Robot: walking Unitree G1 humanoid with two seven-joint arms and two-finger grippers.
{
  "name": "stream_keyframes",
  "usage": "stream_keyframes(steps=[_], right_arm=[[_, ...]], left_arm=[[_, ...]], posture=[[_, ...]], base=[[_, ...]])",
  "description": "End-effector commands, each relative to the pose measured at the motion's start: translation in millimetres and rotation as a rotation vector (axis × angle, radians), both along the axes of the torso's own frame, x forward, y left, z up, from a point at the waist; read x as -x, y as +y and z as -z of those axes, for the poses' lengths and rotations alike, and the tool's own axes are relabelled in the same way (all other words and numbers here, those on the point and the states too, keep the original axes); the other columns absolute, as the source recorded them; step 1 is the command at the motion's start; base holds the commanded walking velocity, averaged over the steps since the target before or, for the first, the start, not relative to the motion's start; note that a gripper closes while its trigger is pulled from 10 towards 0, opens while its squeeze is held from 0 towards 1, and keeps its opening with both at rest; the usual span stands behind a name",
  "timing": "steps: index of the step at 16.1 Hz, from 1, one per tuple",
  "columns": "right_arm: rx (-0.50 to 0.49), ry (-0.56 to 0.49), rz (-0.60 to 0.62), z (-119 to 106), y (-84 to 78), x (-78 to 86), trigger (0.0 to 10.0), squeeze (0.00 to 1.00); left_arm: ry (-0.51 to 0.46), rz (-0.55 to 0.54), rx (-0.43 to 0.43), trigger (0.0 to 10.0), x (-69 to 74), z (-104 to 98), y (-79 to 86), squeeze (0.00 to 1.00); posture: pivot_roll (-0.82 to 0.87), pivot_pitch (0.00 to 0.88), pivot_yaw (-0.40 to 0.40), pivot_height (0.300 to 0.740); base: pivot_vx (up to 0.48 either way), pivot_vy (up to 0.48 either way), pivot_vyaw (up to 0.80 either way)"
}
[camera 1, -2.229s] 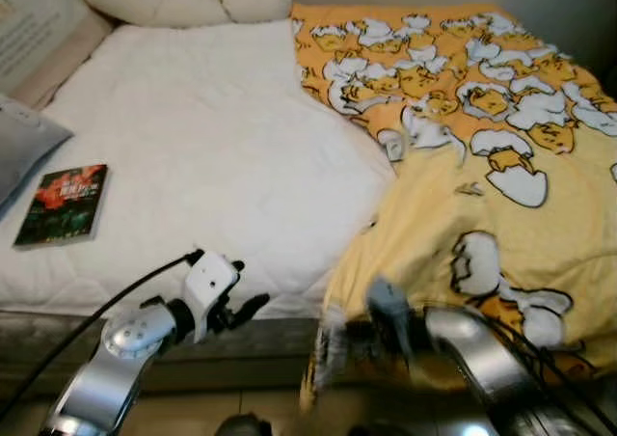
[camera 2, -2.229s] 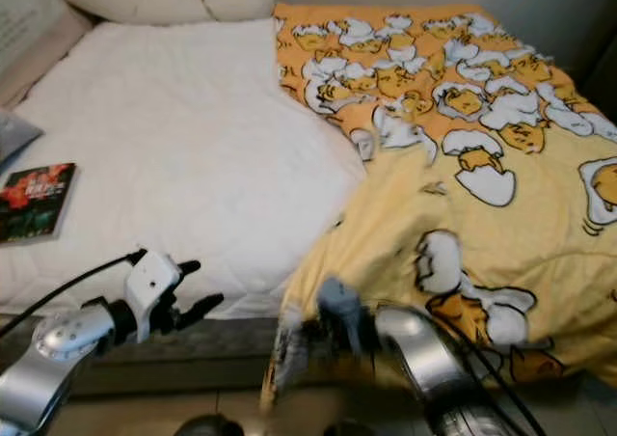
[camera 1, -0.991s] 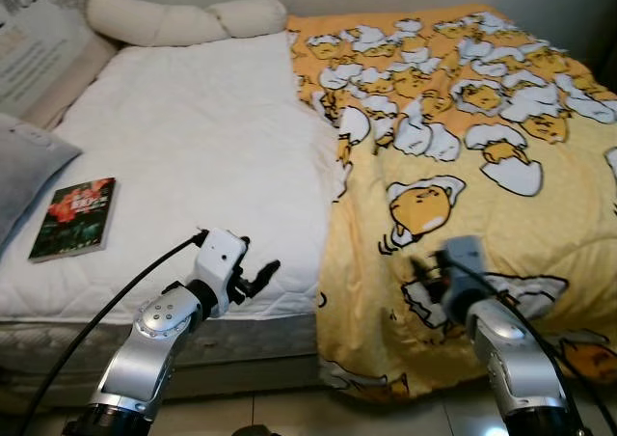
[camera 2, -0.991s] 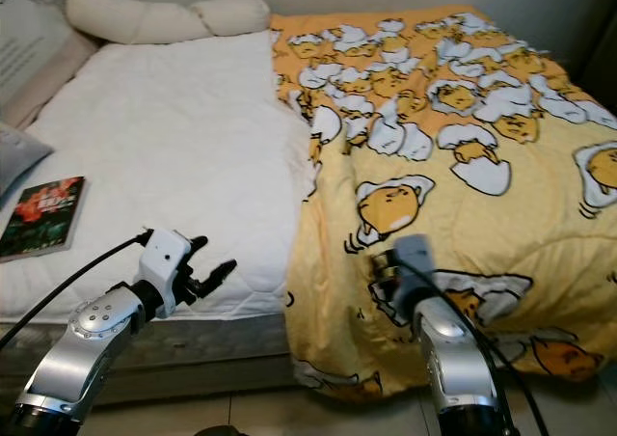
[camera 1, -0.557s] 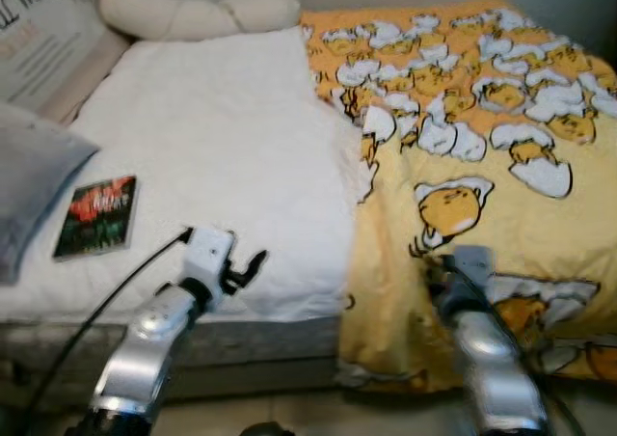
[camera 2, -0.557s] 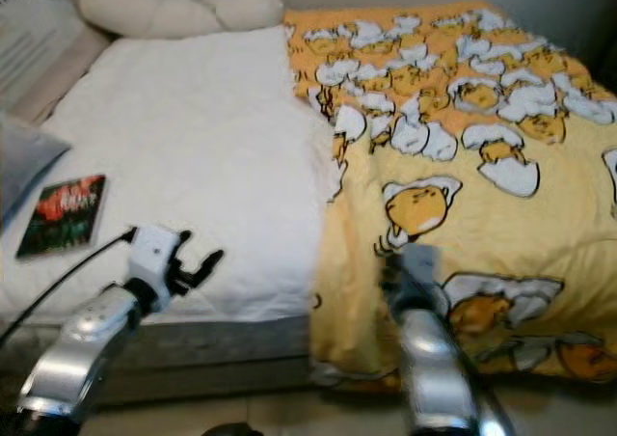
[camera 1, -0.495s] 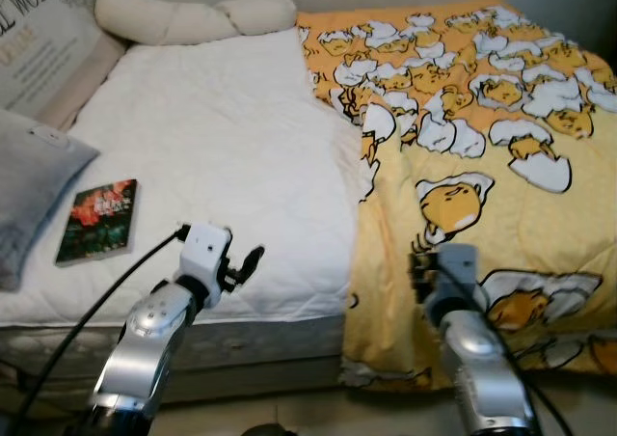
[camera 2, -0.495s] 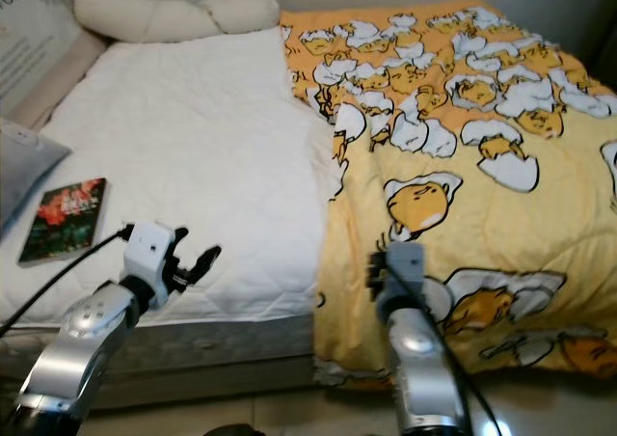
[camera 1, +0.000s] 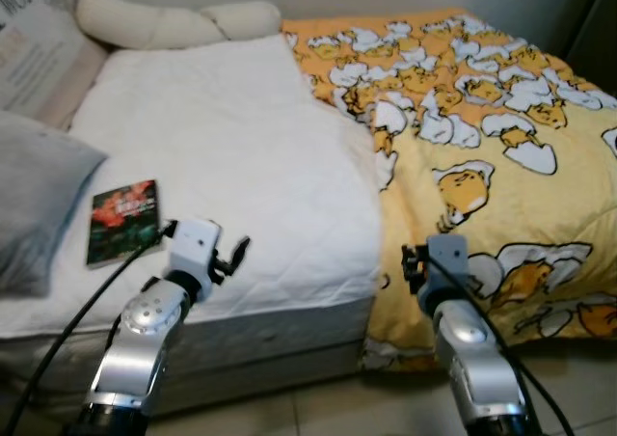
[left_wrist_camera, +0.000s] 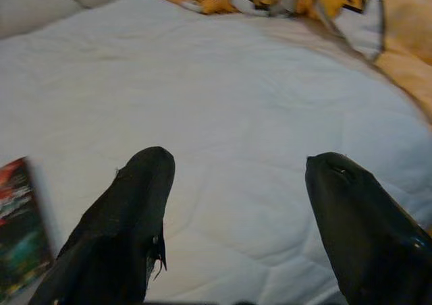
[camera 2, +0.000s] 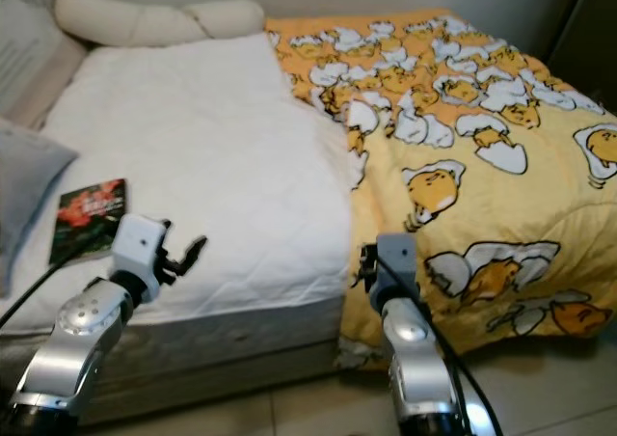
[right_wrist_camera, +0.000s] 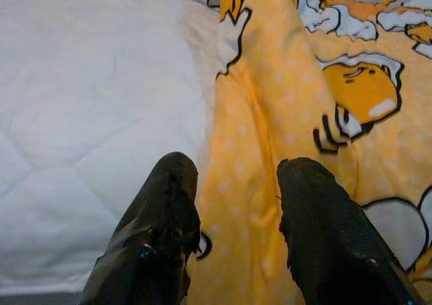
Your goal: Clean up the room
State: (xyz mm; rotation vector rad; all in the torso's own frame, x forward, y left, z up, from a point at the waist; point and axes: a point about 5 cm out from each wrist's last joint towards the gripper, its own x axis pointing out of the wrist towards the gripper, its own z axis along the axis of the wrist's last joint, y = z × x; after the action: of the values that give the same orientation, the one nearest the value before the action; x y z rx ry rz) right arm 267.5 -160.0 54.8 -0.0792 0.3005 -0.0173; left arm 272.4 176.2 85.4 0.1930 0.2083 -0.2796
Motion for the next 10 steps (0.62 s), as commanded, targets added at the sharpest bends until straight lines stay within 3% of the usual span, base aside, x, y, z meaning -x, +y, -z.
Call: stream_keyframes(steps=[1,2,6,10], right_arm=[[-0.006,-0.011,-0.001,-1.6,-1.8,-1.1,10.0,0.00],[0.011,-0.014,-0.018,-2.7,0.2,-2.6,10.0,0.00],[-0.003,-0.021,-0.007,-4.5,1.2,-8.0,10.0,0.00],[0.001,-0.033,0.006,-6.0,-2.8,-11.4,10.0,0.00]], left_arm=[[-0.020,0.001,-0.001,10.0,-2.2,-2.6,-2.7,0.00],[-0.028,0.000,-0.007,10.0,-3.4,-4.0,-2.8,0.00],[-0.062,-0.025,-0.014,10.0,-9.0,-8.0,-5.3,0.00],[-0.067,-0.051,-0.008,10.0,-10.8,-7.6,-3.7,0.00]], posture=[[-0.03,0.000,0.041,0.740],[-0.02,0.000,0.037,0.740],[-0.02,0.000,0.030,0.740],[-0.03,0.000,0.026,0.740]], base=[[0.000,0.000,0.00],[0.000,0.000,0.00],[0.000,-0.204,-0.77],[0.000,0.000,0.00]])
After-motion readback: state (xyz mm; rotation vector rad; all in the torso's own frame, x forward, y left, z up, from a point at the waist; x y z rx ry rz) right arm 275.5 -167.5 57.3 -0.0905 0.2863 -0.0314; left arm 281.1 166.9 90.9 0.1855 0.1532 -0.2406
